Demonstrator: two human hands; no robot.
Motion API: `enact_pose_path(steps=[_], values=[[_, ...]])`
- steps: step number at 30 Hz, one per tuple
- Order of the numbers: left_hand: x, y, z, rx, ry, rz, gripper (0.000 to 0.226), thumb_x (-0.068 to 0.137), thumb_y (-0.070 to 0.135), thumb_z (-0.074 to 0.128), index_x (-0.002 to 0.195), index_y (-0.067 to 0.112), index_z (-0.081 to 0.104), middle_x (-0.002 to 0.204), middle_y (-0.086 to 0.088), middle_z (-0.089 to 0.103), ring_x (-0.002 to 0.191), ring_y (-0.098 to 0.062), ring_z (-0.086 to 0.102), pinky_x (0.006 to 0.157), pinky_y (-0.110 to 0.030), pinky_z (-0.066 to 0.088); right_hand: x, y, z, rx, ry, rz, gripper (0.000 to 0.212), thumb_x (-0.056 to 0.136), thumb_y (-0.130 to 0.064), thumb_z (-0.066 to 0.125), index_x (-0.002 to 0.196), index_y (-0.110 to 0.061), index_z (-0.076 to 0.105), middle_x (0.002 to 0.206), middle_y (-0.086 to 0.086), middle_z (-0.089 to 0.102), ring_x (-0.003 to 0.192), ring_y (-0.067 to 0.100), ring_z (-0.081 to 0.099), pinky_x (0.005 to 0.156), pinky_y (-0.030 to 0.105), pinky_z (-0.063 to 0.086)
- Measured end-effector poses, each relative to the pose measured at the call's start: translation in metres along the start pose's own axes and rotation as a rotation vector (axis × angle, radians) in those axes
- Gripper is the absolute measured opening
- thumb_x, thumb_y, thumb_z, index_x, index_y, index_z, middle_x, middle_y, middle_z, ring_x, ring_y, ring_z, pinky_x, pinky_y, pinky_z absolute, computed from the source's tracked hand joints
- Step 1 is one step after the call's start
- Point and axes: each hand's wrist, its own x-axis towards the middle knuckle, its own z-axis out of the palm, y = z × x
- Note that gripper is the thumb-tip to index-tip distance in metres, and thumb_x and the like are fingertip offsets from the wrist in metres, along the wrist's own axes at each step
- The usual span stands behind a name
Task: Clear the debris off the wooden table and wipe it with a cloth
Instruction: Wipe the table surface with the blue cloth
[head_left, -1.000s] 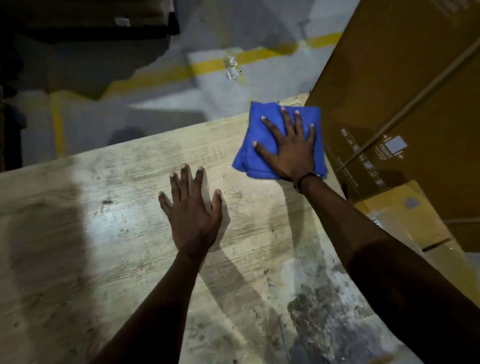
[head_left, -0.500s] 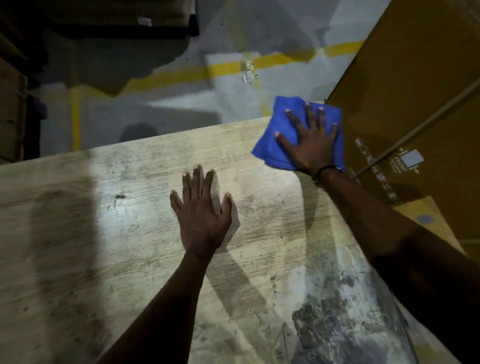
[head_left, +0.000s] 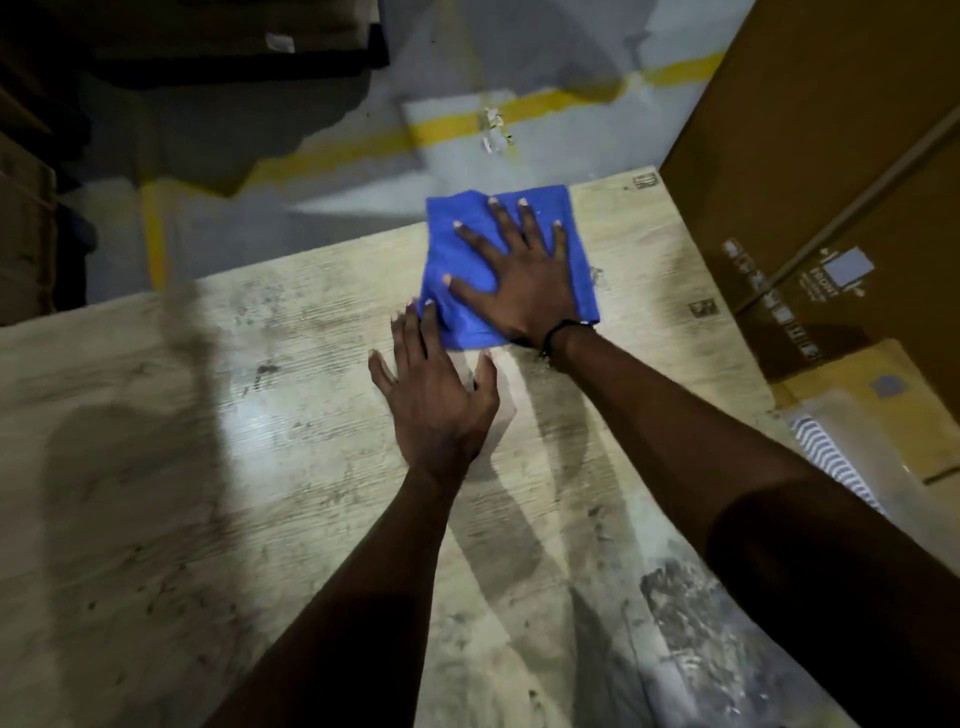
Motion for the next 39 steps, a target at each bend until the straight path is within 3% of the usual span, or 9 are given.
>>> enact_pose_path(steps=[3,6,13,16,21,27,34,36,39], values=[[0.0,0.0,-0.002,0.029,-0.019,0.005,0.082,0.098,0.055,0.047,0.165,0.012,0.025,0.173,-0.006,0.025,0.161,-0.025,0.018,0.126,-0.061,0.014,-0.015,0.037,-0.014,-0.01,0.023,0.219,0.076,0.093,-0.082,0.037,0.161,-0.048,0.032,0.176,-0.002,0.017,0.163,0.033,0.012,0.126,0.065,0.003],[-0.001,-0.002,-0.002,0.02,-0.054,0.03,0.077,0.1,0.055,0.045,0.164,0.015,0.029,0.174,-0.008,0.021,0.162,-0.027,0.014,0.126,-0.063,0.011,-0.051,0.043,-0.023,0.005,0.013,0.321,0.076,0.096,-0.08,0.037,0.163,-0.047,0.026,0.178,0.001,0.01,0.163,0.035,0.007,0.126,0.066,0.001],[-0.008,-0.05,-0.018,0.035,-0.126,0.227,0.07,0.103,0.057,0.041,0.164,0.025,0.031,0.176,-0.006,0.017,0.162,-0.027,0.015,0.127,-0.062,0.011,-0.15,-0.004,-0.016,-0.061,-0.036,0.029,0.077,0.091,-0.062,0.035,0.165,-0.046,0.022,0.178,-0.001,0.01,0.163,0.034,0.008,0.125,0.068,0.009],[-0.019,-0.09,-0.04,0.087,-0.101,0.199,0.069,0.104,0.064,0.037,0.164,0.031,0.031,0.176,-0.003,0.017,0.162,-0.028,0.016,0.125,-0.064,0.013,-0.148,0.003,-0.023,-0.051,0.019,0.158,0.073,0.095,-0.079,0.035,0.162,-0.049,0.03,0.176,-0.006,0.017,0.163,0.03,0.014,0.125,0.065,0.012],[-0.057,-0.122,-0.065,0.082,-0.124,0.112,0.07,0.105,0.066,0.035,0.167,0.034,0.022,0.177,-0.002,0.009,0.164,-0.026,0.007,0.128,-0.062,0.007,-0.134,-0.008,-0.027,-0.032,0.038,0.396,0.076,0.095,-0.08,0.033,0.163,-0.047,0.027,0.177,0.003,0.015,0.162,0.037,0.013,0.125,0.069,0.009],[-0.062,-0.122,-0.07,0.046,-0.123,0.11,0.07,0.103,0.062,0.037,0.166,0.032,0.026,0.177,-0.003,0.012,0.163,-0.028,0.01,0.127,-0.064,0.01,-0.253,-0.069,-0.02,-0.079,0.0,0.071,0.074,0.097,-0.079,0.039,0.163,-0.048,0.028,0.177,-0.004,0.014,0.164,0.026,0.007,0.127,0.062,0.011],[-0.061,-0.124,-0.07,0.031,-0.127,0.122,0.071,0.104,0.065,0.036,0.166,0.032,0.026,0.177,-0.003,0.01,0.164,-0.028,0.006,0.127,-0.064,0.004,-0.314,-0.013,-0.043,-0.133,0.033,0.483,0.073,0.1,-0.078,0.034,0.165,-0.047,0.021,0.178,-0.004,0.009,0.164,0.029,0.006,0.126,0.064,0.013],[-0.062,-0.123,-0.072,0.028,-0.128,0.113,0.07,0.104,0.065,0.036,0.165,0.032,0.027,0.177,-0.004,0.011,0.164,-0.028,0.006,0.127,-0.064,0.004,-0.324,-0.036,-0.037,-0.134,0.019,0.453,0.074,0.1,-0.077,0.039,0.165,-0.046,0.02,0.178,-0.002,0.007,0.164,0.03,0.003,0.126,0.064,0.011],[-0.063,-0.123,-0.073,0.018,-0.126,0.118,0.07,0.104,0.065,0.037,0.165,0.032,0.028,0.177,-0.004,0.012,0.164,-0.029,0.007,0.127,-0.065,0.005,-0.362,-0.063,-0.033,-0.112,-0.019,0.257,0.073,0.099,-0.074,0.047,0.163,-0.044,0.029,0.178,-0.003,0.01,0.165,0.027,0.003,0.126,0.065,0.012]])
